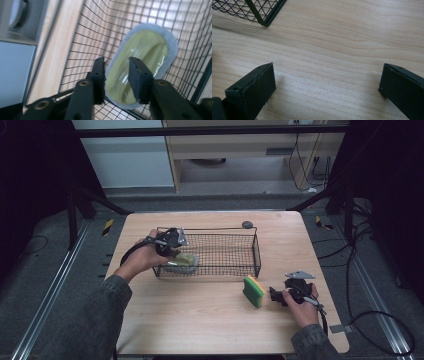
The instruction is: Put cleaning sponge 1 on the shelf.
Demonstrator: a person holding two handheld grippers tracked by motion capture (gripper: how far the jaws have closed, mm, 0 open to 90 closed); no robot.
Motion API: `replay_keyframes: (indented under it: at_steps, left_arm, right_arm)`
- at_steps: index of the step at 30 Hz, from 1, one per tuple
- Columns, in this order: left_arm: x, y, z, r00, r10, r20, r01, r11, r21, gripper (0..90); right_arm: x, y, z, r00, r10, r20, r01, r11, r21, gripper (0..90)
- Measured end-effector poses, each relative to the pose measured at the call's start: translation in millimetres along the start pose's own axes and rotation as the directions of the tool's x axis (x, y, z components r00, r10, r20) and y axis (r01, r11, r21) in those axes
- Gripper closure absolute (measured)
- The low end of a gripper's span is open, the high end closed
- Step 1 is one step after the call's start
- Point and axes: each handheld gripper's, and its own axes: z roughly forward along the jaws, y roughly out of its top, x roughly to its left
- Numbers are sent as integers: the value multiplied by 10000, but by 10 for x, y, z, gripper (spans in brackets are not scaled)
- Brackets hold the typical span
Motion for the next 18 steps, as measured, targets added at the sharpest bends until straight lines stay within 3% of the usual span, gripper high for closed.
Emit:
replay_keyframes:
  at_steps: [2, 3, 4, 5, 6, 7, 8, 9, 10, 11, 12, 13, 14, 15, 16, 17, 18]
  left_arm:
    - [10, 1, -30, 9996, -231, -138, 230, 9996, -132, 548]
    - [30, -3, -89, 9959, -832, -365, 813, 9954, -498, 487]
    - [30, -3, -89, 9959, -832, -365, 813, 9954, -498, 430]
    - [42, -12, -143, 9886, -1419, -506, 1377, 9873, -796, 359]
    - [42, -12, -143, 9886, -1419, -506, 1377, 9873, -796, 294]
    - [37, -24, -183, 9826, -1786, -514, 1728, 9798, -1007, 243]
    - [37, -24, -183, 9826, -1786, -514, 1728, 9798, -1007, 204]
    - [19, -47, -226, 9731, -2274, -377, 2207, 9664, -1318, 155]
    - [19, -47, -226, 9731, -2274, -377, 2207, 9664, -1318, 129]
    - [7, -73, -259, 9606, -2771, -228, 2691, 9471, -1748, 115]
    - [7, -73, -259, 9606, -2771, -228, 2691, 9471, -1748, 107]
    - [1, -106, -295, 9467, -3219, -80, 3137, 9276, -2030, 89]
    - [1, -106, -295, 9467, -3219, -80, 3137, 9276, -2030, 76]
    - [-10, -140, -328, 9327, -3606, 15, 3520, 9096, -2209, 65]
    - [-10, -140, -328, 9327, -3606, 15, 3520, 9096, -2209, 64]
    - [-28, -174, -363, 9199, -3921, 12, 3801, 8911, -2480, 62]
    - [-28, -174, -363, 9199, -3921, 12, 3801, 8911, -2480, 58]
  right_arm:
    - [1, 0, 0, 10000, 16, -4, -16, 10000, 4, 6]
    - [1, 1, 0, 10000, 18, -10, -18, 10000, 3, 6]
    - [1, 1, 1, 10000, 17, -14, -17, 10000, 1, 6]
    - [1, 1, 1, 10000, 18, -15, -18, 10000, 2, 5]
    - [1, 1, 1, 10000, 13, -16, -13, 10000, 0, 5]
    - [1, 2, 1, 10000, 17, -20, -17, 10000, 1, 5]
    - [1, 2, 1, 10000, 17, -20, -17, 10000, 1, 5]
    - [0, 2, 2, 10000, -3, -24, 3, 10000, -3, 5]
    - [0, 2, 2, 10000, -3, -24, 3, 10000, -3, 5]
    - [0, 3, 2, 10000, 7, -42, -7, 10000, -11, 5]
    - [-1, 2, 3, 10000, -6, -23, 6, 10000, -4, 5]
    - [0, 3, 2, 10000, 7, -43, -7, 10000, -10, 5]
    - [0, 3, 3, 10000, 8, -34, -8, 10000, -8, 5]
    - [-1, 3, 3, 10000, 10, -51, -10, 10000, -9, 5]
    - [-1, 3, 3, 10000, 10, -51, -10, 10000, -9, 5]
    - [-1, 3, 3, 10000, 12, -54, -12, 10000, -7, 5]
    - [-1, 3, 3, 10000, 12, -54, -12, 10000, -7, 5]
